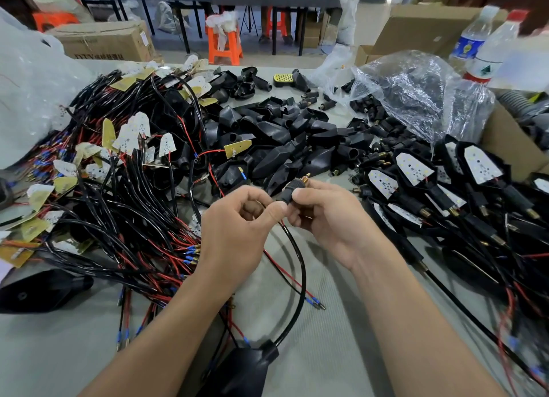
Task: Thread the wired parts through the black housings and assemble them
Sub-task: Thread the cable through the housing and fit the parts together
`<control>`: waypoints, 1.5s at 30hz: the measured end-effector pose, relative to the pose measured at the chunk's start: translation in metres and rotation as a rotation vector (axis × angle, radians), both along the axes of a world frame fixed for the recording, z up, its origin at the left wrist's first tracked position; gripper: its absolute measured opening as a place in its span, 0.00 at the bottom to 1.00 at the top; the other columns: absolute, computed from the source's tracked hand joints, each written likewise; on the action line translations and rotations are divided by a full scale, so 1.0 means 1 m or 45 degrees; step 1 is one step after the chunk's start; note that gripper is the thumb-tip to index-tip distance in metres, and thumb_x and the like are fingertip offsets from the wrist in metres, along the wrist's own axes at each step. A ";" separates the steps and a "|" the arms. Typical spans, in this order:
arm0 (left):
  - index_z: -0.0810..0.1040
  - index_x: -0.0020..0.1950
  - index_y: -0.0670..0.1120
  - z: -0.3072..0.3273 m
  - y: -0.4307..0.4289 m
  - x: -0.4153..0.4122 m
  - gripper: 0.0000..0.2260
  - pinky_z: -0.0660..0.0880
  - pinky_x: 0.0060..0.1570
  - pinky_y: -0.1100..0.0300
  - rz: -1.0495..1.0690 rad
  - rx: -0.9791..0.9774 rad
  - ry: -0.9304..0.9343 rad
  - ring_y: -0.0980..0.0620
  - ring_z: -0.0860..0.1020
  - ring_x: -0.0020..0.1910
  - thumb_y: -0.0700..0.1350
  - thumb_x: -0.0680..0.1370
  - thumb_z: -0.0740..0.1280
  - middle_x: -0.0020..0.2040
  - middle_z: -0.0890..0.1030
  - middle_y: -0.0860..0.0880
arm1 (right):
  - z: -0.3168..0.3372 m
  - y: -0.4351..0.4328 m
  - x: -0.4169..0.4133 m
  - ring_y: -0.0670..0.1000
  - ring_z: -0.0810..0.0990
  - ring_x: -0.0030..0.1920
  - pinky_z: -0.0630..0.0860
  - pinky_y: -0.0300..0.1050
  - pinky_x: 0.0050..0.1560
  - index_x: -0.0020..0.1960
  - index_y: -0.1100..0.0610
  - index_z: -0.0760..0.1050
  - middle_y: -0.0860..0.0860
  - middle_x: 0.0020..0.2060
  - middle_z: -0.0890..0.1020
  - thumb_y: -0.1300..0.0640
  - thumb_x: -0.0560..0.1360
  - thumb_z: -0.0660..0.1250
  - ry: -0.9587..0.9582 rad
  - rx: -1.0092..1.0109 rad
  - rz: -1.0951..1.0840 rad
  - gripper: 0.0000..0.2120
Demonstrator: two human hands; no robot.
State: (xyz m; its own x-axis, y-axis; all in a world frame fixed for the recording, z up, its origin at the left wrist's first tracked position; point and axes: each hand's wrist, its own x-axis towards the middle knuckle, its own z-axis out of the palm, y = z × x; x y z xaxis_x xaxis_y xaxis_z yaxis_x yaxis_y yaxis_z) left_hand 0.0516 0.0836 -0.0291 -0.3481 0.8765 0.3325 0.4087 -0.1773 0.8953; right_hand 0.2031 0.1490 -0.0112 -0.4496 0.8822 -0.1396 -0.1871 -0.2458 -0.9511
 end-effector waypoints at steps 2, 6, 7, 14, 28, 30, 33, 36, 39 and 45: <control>0.84 0.43 0.57 0.001 0.000 0.000 0.04 0.72 0.33 0.69 -0.028 -0.025 0.023 0.57 0.77 0.31 0.55 0.72 0.76 0.33 0.82 0.54 | -0.001 -0.001 -0.002 0.50 0.75 0.32 0.74 0.42 0.38 0.41 0.60 0.81 0.56 0.35 0.80 0.61 0.68 0.69 -0.049 0.014 -0.010 0.04; 0.84 0.43 0.61 0.000 0.000 -0.004 0.02 0.69 0.28 0.65 -0.014 -0.081 0.140 0.55 0.73 0.26 0.55 0.74 0.76 0.28 0.80 0.52 | -0.001 -0.005 -0.008 0.49 0.74 0.32 0.72 0.40 0.36 0.45 0.59 0.83 0.55 0.35 0.80 0.55 0.76 0.70 -0.157 0.050 -0.106 0.08; 0.84 0.43 0.60 -0.002 0.001 -0.005 0.03 0.68 0.28 0.65 -0.004 -0.084 0.139 0.57 0.71 0.24 0.56 0.74 0.76 0.27 0.79 0.52 | -0.001 -0.005 -0.008 0.48 0.74 0.32 0.72 0.40 0.36 0.45 0.58 0.85 0.54 0.35 0.81 0.53 0.79 0.68 -0.190 0.068 -0.162 0.11; 0.83 0.36 0.56 -0.004 0.004 0.000 0.08 0.67 0.27 0.70 -0.054 -0.194 0.129 0.61 0.69 0.23 0.52 0.73 0.79 0.23 0.74 0.56 | 0.006 -0.003 -0.009 0.46 0.74 0.31 0.71 0.39 0.36 0.40 0.57 0.86 0.54 0.38 0.85 0.55 0.83 0.65 0.083 0.011 -0.567 0.16; 0.73 0.73 0.57 0.003 0.001 -0.005 0.24 0.77 0.47 0.69 0.167 0.006 -0.037 0.61 0.84 0.43 0.50 0.77 0.73 0.43 0.86 0.62 | -0.004 -0.004 -0.016 0.49 0.74 0.27 0.71 0.39 0.29 0.43 0.60 0.83 0.58 0.37 0.85 0.58 0.85 0.60 -0.001 0.008 -0.258 0.17; 0.65 0.79 0.54 0.005 0.005 -0.010 0.31 0.80 0.51 0.63 0.198 0.008 -0.237 0.57 0.85 0.47 0.42 0.79 0.72 0.47 0.87 0.59 | -0.006 -0.006 -0.019 0.48 0.74 0.26 0.69 0.37 0.26 0.43 0.60 0.83 0.58 0.37 0.85 0.58 0.85 0.61 -0.065 0.038 -0.230 0.16; 0.79 0.65 0.47 0.012 0.008 -0.013 0.14 0.81 0.43 0.63 0.126 -0.074 -0.640 0.54 0.86 0.42 0.36 0.81 0.69 0.45 0.88 0.50 | -0.009 -0.008 -0.024 0.48 0.72 0.23 0.66 0.38 0.22 0.42 0.59 0.83 0.58 0.34 0.83 0.58 0.84 0.61 -0.128 0.054 -0.243 0.16; 0.88 0.45 0.50 0.019 0.005 -0.013 0.11 0.79 0.42 0.64 -0.049 -0.208 -0.887 0.54 0.85 0.43 0.43 0.82 0.67 0.46 0.88 0.47 | -0.012 -0.008 -0.027 0.49 0.73 0.22 0.68 0.38 0.22 0.44 0.60 0.81 0.56 0.30 0.82 0.57 0.85 0.61 -0.083 -0.040 -0.321 0.15; 0.87 0.42 0.51 0.017 0.004 -0.015 0.18 0.74 0.50 0.58 -0.234 -0.191 -0.858 0.56 0.82 0.44 0.46 0.85 0.61 0.44 0.86 0.49 | -0.015 -0.008 -0.031 0.48 0.74 0.23 0.70 0.38 0.22 0.45 0.61 0.80 0.57 0.30 0.82 0.58 0.85 0.60 0.068 -0.198 -0.426 0.14; 0.80 0.35 0.49 0.015 0.006 -0.018 0.17 0.70 0.51 0.57 -0.433 -0.145 -0.830 0.53 0.72 0.39 0.48 0.81 0.60 0.32 0.73 0.50 | -0.016 -0.007 -0.028 0.48 0.77 0.25 0.72 0.39 0.25 0.48 0.62 0.81 0.54 0.32 0.83 0.58 0.85 0.59 0.133 -0.289 -0.480 0.15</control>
